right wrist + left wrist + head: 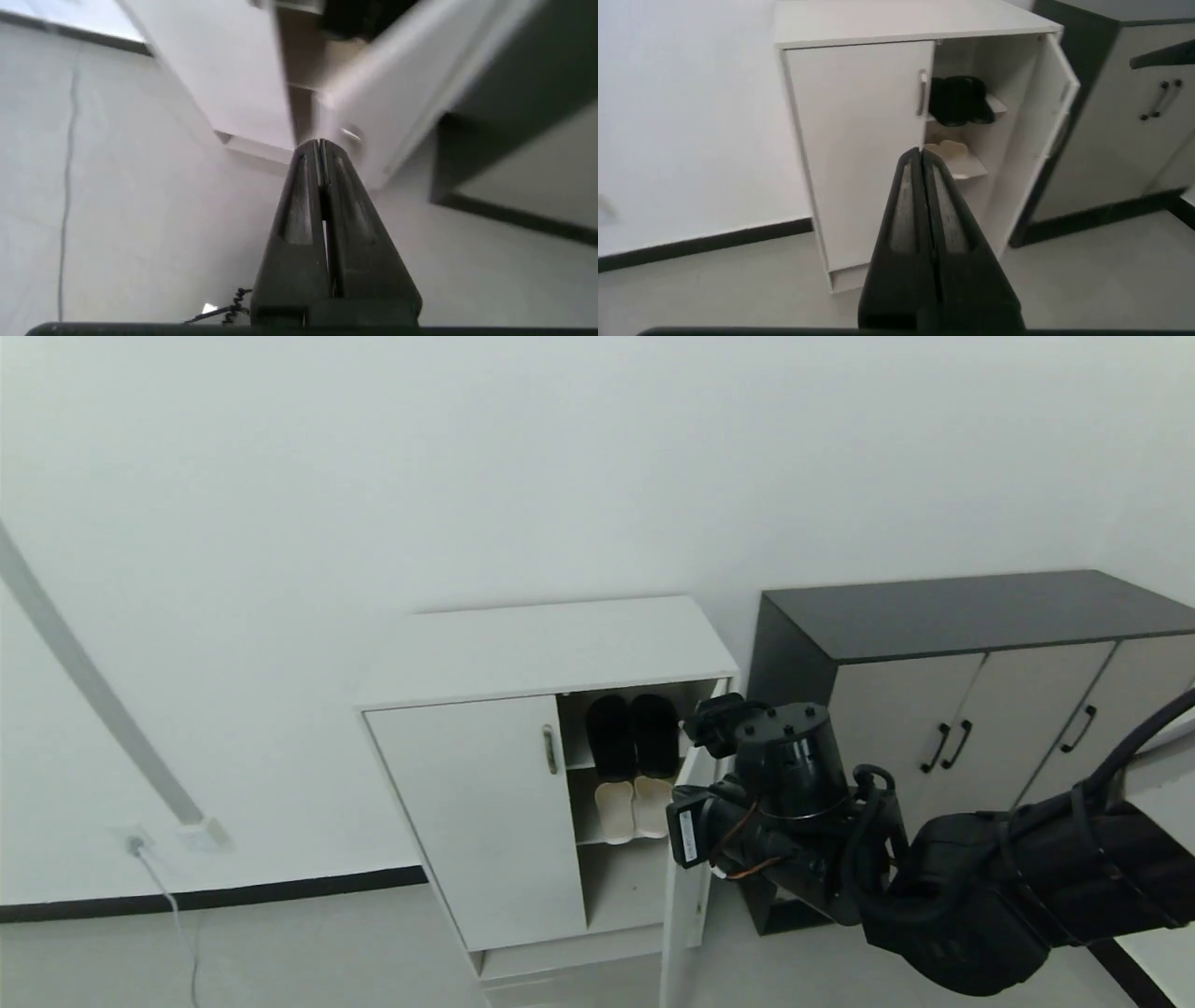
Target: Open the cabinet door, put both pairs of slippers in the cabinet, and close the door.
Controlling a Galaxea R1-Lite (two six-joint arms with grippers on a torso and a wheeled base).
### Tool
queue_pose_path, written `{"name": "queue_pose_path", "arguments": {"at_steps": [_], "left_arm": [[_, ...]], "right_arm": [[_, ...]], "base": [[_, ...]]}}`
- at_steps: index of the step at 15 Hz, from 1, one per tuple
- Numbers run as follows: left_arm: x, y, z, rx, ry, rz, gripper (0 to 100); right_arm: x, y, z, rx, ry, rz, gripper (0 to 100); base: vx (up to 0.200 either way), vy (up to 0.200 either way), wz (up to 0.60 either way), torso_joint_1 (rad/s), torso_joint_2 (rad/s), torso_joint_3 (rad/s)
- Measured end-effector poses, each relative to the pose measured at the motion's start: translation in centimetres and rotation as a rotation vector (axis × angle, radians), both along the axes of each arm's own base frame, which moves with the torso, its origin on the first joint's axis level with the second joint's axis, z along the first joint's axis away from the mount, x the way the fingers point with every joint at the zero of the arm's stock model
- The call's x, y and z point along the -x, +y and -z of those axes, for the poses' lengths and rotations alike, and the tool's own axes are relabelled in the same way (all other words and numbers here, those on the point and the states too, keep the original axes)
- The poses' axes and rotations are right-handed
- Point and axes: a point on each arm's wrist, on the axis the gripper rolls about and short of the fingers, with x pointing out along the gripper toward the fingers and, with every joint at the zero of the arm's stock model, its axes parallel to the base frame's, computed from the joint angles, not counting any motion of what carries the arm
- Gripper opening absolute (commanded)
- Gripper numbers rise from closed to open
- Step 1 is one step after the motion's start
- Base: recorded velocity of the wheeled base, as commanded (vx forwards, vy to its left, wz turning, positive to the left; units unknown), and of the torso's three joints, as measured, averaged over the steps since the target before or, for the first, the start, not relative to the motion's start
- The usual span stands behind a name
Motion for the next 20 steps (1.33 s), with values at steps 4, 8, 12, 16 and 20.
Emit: {"name": "queue_pose_path", "arguments": {"at_steps": [4, 8, 12, 16, 20], "left_arm": [[0.0, 0.0, 0.0, 0.0, 0.0, 0.0, 0], [0.0, 0.0, 0.0, -0.001, 0.0, 0.001, 0], [0.0, 0.0, 0.0, -0.003, -0.001, 0.003, 0], [0.0, 0.0, 0.0, -0.002, 0.0, 0.003, 0], [0.0, 0.0, 0.0, -0.001, 0.0, 0.002, 0]], "right_arm": [[-0.2, -1.3, -0.6, 0.011, -0.018, 0.023, 0], [0.7, -4.0, -1.0, 0.069, -0.03, 0.044, 0], [2.7, -6.4, -0.4, 0.114, -0.007, 0.086, 0], [4.5, -9.0, 1.7, 0.169, 0.06, 0.112, 0], [4.8, -9.3, 3.5, 0.15, 0.09, 0.123, 0]], "base": [[0.0, 0.0, 0.0, 0.0, 0.0, 0.0], [0.05, 0.0, 0.0, -0.002, 0.0, 0.002], [0.2, 0.0, 0.0, 0.0, 0.0, 0.006], [0.1, 0.0, 0.0, 0.004, 0.0, -0.001], [0.0, 0.0, 0.0, 0.0, 0.0, 0.0]]}}
